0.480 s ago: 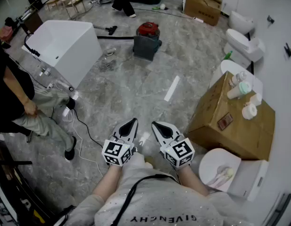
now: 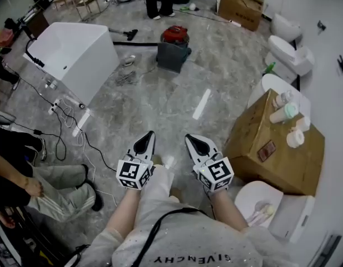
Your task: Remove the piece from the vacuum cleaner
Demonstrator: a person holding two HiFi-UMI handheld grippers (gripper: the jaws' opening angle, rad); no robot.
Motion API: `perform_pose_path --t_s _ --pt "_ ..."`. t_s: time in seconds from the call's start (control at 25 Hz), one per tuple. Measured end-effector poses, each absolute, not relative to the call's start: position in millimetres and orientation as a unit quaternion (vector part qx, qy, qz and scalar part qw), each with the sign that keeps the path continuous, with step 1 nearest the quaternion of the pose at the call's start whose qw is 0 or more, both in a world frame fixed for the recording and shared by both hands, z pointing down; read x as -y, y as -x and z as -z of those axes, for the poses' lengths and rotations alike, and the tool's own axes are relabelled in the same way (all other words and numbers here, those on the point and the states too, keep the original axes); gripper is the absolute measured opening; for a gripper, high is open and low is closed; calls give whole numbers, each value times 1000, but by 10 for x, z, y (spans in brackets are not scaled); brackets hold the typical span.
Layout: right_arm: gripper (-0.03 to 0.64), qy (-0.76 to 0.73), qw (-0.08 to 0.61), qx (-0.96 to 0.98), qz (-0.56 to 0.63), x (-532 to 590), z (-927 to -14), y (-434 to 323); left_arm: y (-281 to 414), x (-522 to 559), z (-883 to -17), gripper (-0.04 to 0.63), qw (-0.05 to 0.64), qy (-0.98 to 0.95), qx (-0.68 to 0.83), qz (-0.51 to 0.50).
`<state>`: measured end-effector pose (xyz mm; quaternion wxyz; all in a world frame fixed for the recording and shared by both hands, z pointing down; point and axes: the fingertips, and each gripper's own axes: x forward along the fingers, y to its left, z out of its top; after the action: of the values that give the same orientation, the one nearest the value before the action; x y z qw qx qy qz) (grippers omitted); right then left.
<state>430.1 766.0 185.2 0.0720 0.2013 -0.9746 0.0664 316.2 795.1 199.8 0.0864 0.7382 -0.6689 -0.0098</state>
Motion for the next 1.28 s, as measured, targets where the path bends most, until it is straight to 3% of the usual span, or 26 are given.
perform_pose_path --t_s 0.84,1.28 --pt "14 -168 80 976 -111 -6173 -2037 -2490 -1290 -6577 -2190 23 105 -722 683 10" --pt "14 -200 64 972 -107 -5581 -2063 -2218 -835 -6184 -2267 23 117 -716 688 8"
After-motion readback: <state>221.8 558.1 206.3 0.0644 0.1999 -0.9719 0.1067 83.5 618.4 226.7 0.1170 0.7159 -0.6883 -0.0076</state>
